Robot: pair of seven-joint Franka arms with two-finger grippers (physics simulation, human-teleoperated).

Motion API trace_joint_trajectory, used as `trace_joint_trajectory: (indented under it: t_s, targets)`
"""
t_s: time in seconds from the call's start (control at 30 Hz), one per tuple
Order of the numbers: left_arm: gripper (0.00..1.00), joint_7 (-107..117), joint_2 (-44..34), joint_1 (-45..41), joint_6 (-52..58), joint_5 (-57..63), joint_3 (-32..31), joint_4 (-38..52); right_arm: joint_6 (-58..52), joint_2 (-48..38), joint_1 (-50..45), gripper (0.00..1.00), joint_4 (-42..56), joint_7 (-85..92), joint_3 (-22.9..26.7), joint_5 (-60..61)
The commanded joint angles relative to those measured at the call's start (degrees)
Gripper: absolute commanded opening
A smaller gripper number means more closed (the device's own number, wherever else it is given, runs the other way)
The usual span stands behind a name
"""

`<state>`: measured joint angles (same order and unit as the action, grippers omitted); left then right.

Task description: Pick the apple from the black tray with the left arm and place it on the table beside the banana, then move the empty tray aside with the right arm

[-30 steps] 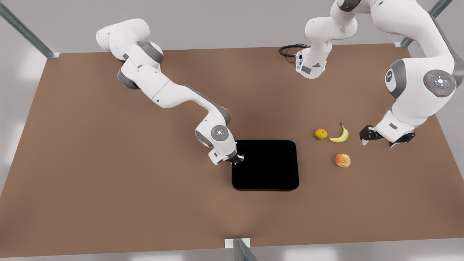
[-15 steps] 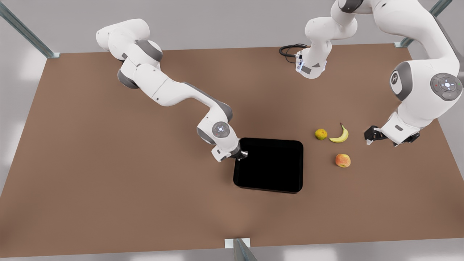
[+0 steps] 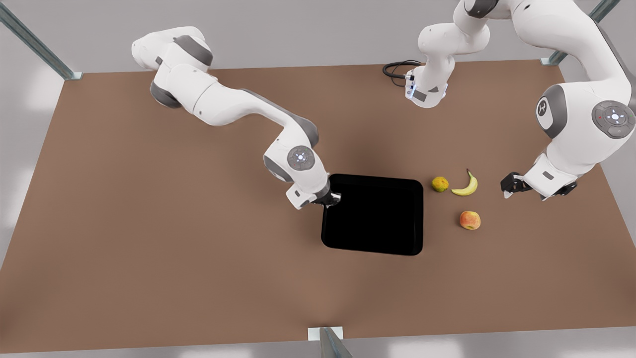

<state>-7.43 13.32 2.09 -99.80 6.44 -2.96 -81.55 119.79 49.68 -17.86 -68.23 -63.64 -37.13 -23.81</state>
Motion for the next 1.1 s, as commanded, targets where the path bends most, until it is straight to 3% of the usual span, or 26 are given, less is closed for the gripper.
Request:
trace_joint_trajectory:
  t_s: [0.0, 0.17, 0.43, 0.53, 0.63, 0.77, 0.97, 1.07]
  targets:
    - [1.00, -0.21, -0.05, 0.19, 0.04, 0.06, -0.20, 0.08, -10.09, -1.60, 0.55, 0.20, 0.03, 6.07, -0.05, 2.28]
    - [1.00, -0.57, -0.05, 0.28, -0.05, 0.15, -0.12, -0.01, -20.55, -6.43, 3.01, 0.19, 0.21, 17.75, 1.18, 5.53]
    - [1.00, -0.57, -0.05, 0.54, -0.05, 0.15, 0.06, 0.08, -30.14, -15.58, 2.83, 0.16, 0.12, 45.18, 14.63, 8.96]
    - [1.00, -0.39, -0.05, 0.54, -0.05, 0.06, -0.03, 0.08, -30.23, -16.81, 2.57, 0.16, 0.12, 59.76, 24.29, 14.85]
    - [1.00, -0.48, -0.05, 0.54, 0.04, 0.06, -0.03, -0.01, -30.14, -16.89, 2.57, 0.16, 0.12, 71.28, 30.53, 15.02]
    - [1.00, -0.48, -0.05, 0.54, 0.04, 0.15, 0.06, 0.08, -29.44, -16.98, 2.65, 0.16, 0.20, 81.56, 36.07, 15.02]
    - [1.00, -0.39, -0.13, 0.63, -0.05, -0.20, 0.06, 0.17, -23.11, -13.73, 2.65, 0.16, -0.06, 92.99, 45.30, 25.04]
    - [1.00, -0.13, -0.05, 0.89, -0.05, -0.64, 0.06, 0.08, -18.01, -10.65, 2.74, 0.16, -0.32, 94.23, 46.53, 25.40]
